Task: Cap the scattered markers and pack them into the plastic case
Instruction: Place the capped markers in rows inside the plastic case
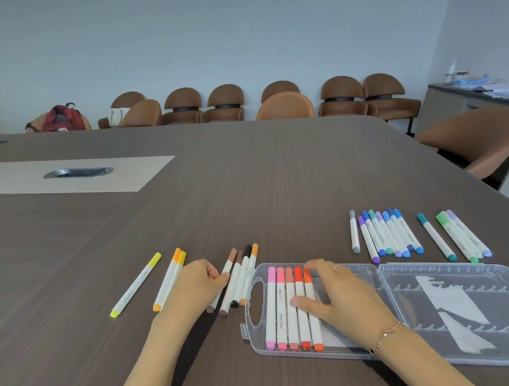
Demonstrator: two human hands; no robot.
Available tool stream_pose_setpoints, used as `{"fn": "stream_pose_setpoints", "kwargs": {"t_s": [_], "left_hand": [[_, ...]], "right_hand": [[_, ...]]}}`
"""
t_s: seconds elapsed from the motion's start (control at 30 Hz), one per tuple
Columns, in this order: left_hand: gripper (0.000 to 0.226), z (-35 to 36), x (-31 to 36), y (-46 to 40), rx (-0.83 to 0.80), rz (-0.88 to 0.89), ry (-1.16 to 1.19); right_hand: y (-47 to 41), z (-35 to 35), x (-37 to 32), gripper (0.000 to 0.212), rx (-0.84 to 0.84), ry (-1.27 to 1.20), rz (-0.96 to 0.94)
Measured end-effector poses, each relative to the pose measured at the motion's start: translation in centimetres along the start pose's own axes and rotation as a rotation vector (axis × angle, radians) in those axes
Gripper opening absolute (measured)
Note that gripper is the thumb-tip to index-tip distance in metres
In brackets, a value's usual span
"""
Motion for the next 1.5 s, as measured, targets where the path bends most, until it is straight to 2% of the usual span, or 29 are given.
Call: {"fn": "stream_pose_setpoints", "kwargs": {"t_s": [0.13,0.2,0.27,0.33,0.37,0.47,0.53,0.6,0.7,0.8,0.93,1.03,1.2,1.33,1.5], "left_hand": [[0.027,-0.7,-0.1,0.1,0.037,0.027,0.018],[0.023,-2.3,-0.7,0.1,0.159,0.037,0.046],[0.015,-4.9,-2.2,0.3,0.35,0.023,0.076],[0.017,-7.3,-4.4,0.6,0.49,-0.048,0.038],[0.022,-8.1,-5.7,0.8,0.508,-0.111,-0.013],[0.036,-8.4,-9.8,0.4,0.37,-0.33,-0.133],[0.028,-7.8,-11.1,0.0,0.284,-0.384,-0.106],[0.021,-7.2,-11.3,-0.5,0.238,-0.362,-0.033],[0.026,-6.6,-10.3,-1.1,0.189,-0.304,-0.021],[0.034,-6.4,-8.0,-1.2,0.212,-0.201,-0.021],[0.019,-5.7,-6.1,-1.3,0.274,-0.104,-0.056],[0.017,-4.8,-5.9,-1.2,0.262,-0.109,-0.074],[0.039,-3.4,-4.7,-1.1,0.224,-0.128,-0.226],[0.035,-2.3,-3.2,-1.0,0.162,-0.157,-0.427],[0.031,-1.5,-3.0,-1.4,0.1,-0.166,-0.391]], "right_hand": [[0.1,-0.1,0.1,0.075,-0.017,0.003,-0.002],[0.2,-0.3,0.3,0.074,0.004,-0.011,0.008],[0.1,-0.6,0.5,0.064,0.045,-0.024,0.015],[0.0,-0.7,0.7,0.053,0.087,-0.024,0.02],[-0.1,-0.7,0.8,0.048,0.095,-0.017,0.025],[-0.2,-0.4,1.1,0.042,0.093,-0.001,0.042],[-0.4,-0.3,1.2,0.041,0.088,0.001,0.042],[-0.5,-0.3,1.2,0.04,0.093,-0.001,0.04],[-0.5,-0.4,1.3,0.037,0.115,-0.004,0.041],[-0.5,-0.5,1.3,0.036,0.124,-0.009,0.034],[-0.5,-0.3,1.3,0.035,0.119,-0.011,0.03],[-0.4,-0.3,1.1,0.033,0.117,-0.021,0.007],[-0.3,-0.3,1.0,0.032,0.122,-0.035,-0.01],[-0.4,-0.2,1.0,0.032,0.111,-0.039,-0.006],[-0.4,-0.4,1.0,0.031,0.126,-0.043,-0.008]]}}
Point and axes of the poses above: each hand's wrist, its own y-axis away from the middle knuckle, its own z-axis out of the palm, x = y × z, the point moved 6 cm from there along -y, towards the middle knuckle, and after that the axes turned 8 degrees about z, right-handed, at the moved point
